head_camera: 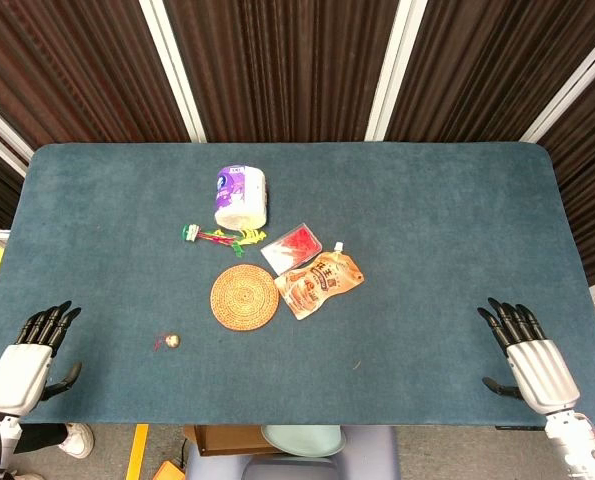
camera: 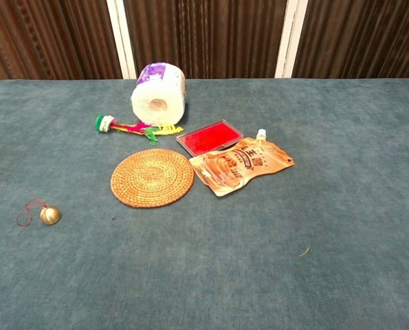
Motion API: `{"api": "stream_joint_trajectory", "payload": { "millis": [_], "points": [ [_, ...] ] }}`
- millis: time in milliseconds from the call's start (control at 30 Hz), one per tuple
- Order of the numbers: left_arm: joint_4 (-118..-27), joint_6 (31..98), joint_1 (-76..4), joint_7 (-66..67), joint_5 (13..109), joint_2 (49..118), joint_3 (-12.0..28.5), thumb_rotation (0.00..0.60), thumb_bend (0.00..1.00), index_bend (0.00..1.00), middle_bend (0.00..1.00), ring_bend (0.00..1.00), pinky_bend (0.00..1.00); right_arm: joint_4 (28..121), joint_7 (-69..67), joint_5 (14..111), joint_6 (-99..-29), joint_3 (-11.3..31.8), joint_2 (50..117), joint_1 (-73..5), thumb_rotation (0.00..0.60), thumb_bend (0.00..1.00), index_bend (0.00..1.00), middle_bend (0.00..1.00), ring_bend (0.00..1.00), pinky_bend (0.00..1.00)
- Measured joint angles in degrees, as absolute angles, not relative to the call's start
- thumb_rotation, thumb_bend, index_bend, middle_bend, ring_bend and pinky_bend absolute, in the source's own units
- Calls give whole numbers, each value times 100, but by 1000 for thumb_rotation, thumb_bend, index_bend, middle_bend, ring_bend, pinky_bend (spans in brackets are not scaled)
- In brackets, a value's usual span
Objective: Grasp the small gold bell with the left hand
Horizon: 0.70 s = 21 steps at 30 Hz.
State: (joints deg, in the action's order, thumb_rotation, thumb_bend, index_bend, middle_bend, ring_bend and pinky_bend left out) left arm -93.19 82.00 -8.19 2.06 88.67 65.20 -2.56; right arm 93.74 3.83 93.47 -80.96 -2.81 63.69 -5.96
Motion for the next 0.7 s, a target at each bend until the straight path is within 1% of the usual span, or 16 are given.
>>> {"api": "stream_joint_trajectory", "payload": {
  "millis": [100,167,200,233,300,333,367,400,433,467,500,533,600,700],
  "points": [
    [-9241,8150,-846,204,8919,6678,-260,600,404,0,0,0,80,9375,335,9390,-8058,-290,6390,-626,600,177,0,0,0,0],
    [-9175,8092,-885,200,8997,6824,-277,600,405,0,6,1,104,9361,298,9427,-8013,-302,6409,-656,600,177,0,0,0,0],
    [-9121,8048,-918,199,9063,6939,-289,600,405,0,18,8,114,9357,288,9435,-7991,-306,6420,-670,600,178,0,0,0,0],
    [-9070,8015,-948,200,9107,7039,-292,600,405,0,57,37,129,9352,280,9443,-7962,-310,6432,-686,600,178,0,0,0,0],
    [-8909,7949,-1028,206,9183,7321,-271,600,404,5,210,168,195,9347,284,9460,-7924,-314,6449,-717,600,177,0,0,0,0],
    [-8818,7933,-1060,211,9203,7460,-247,600,403,28,361,308,285,9342,286,9467,-7908,-314,6463,-731,600,178,0,0,0,0],
    [-8708,7925,-1093,217,9217,7611,-215,600,403,74,576,516,451,9341,285,9471,-7893,-316,6466,-738,600,177,0,0,0,0],
    [-8529,7915,-1137,229,9230,7822,-167,600,404,108,695,639,558,9343,279,9476,-7878,-321,6466,-746,600,177,0,0,0,0],
    [-8380,7900,-1173,237,9235,7987,-133,600,404,156,846,806,720,9349,264,9485,-7871,-326,6465,-755,600,177,0,0,0,0],
    [-8225,7876,-1216,238,9240,8152,-101,600,404,200,942,920,858,9353,259,9493,-7870,-328,6464,-758,600,177,0,0,0,0],
    [-8022,7831,-1276,232,9242,8365,-63,600,405,234,981,972,933,9355,255,9503,-7872,-330,6464,-761,600,177,0,0,0,0],
    [-7880,7792,-1321,229,9239,8515,-36,600,405,274,999,998,984,9355,251,9517,-7874,-335,6466,-766,600,177,0,0,0,0],
    [-7572,7693,-1427,238,9210,8862,31,600,407,329,1000,1000,1000,9354,251,9524,-7867,-341,6471,-773,600,177,0,0,0,0],
    [-7332,7551,-1532,283,9123,9131,98,600,407,356,1000,1000,1000,9352,257,9517,-7833,-352,6473,-782,600,177,0,0,0,0]
  ]
}}
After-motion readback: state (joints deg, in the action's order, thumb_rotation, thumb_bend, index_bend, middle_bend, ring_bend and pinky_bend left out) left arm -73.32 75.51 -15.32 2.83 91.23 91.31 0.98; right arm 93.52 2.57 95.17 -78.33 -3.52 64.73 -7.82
